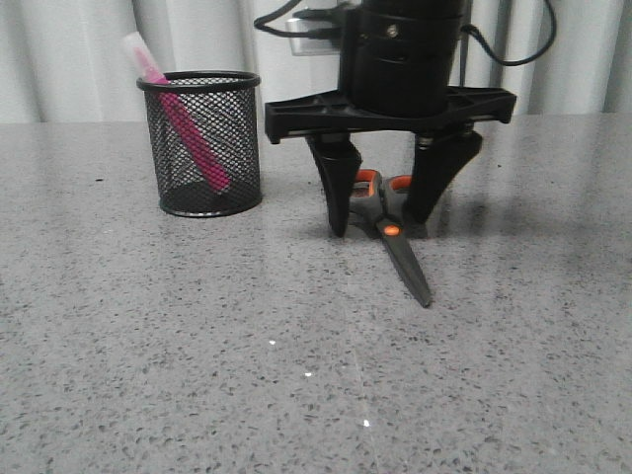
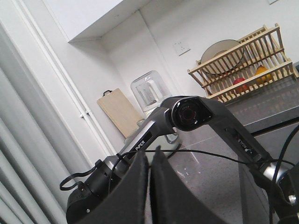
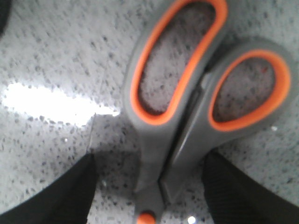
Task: Put pen and scissors into bin
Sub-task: 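Close the right gripper on the scissors handles and lift them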
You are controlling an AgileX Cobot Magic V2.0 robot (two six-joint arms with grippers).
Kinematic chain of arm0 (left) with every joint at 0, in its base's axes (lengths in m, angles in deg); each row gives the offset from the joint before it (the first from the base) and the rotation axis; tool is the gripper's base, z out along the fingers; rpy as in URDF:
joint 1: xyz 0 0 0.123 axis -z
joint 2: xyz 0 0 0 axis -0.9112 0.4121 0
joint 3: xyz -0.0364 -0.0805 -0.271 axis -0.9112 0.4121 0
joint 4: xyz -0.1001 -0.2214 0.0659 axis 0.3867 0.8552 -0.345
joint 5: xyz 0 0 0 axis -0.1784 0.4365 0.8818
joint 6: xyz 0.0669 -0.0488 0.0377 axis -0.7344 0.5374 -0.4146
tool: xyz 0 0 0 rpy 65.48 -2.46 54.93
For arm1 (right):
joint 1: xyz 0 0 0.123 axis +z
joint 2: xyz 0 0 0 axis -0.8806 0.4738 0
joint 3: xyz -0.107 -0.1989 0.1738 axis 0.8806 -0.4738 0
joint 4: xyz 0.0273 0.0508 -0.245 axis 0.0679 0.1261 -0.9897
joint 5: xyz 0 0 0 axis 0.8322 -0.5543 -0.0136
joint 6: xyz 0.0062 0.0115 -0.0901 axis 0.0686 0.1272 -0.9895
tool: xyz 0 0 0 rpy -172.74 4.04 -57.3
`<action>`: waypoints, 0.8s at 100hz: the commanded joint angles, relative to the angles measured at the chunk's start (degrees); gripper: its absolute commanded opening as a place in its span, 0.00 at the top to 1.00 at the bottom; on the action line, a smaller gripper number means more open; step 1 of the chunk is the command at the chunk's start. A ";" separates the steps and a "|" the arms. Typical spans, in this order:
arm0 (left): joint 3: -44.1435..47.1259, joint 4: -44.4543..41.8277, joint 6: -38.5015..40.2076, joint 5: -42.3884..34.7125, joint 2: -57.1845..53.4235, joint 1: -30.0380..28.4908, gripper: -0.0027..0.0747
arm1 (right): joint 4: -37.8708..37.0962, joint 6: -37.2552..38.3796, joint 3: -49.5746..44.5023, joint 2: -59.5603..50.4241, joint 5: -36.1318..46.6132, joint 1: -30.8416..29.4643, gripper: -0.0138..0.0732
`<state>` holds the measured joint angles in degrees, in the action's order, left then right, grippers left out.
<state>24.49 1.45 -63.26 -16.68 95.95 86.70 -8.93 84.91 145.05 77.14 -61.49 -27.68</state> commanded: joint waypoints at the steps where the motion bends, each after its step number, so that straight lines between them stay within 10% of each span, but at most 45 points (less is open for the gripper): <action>1: -0.99 3.79 1.29 -2.12 0.67 0.71 0.99 | -3.15 1.82 2.52 -1.64 0.88 0.40 0.33; 27: -0.99 3.79 1.29 -0.81 0.67 2.17 0.99 | -5.99 3.93 2.52 1.16 -1.50 0.30 0.53; 47: -0.99 3.16 1.29 -0.45 0.67 2.17 0.99 | -6.23 2.89 2.52 2.15 -2.54 0.30 0.92; 80: -0.99 2.30 1.37 -0.14 0.67 2.17 0.99 | -13.03 -1.15 2.52 -6.40 -2.27 0.30 0.92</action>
<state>24.49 0.85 -62.87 -14.85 95.58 88.34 -16.81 84.85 146.44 77.47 -63.51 -26.90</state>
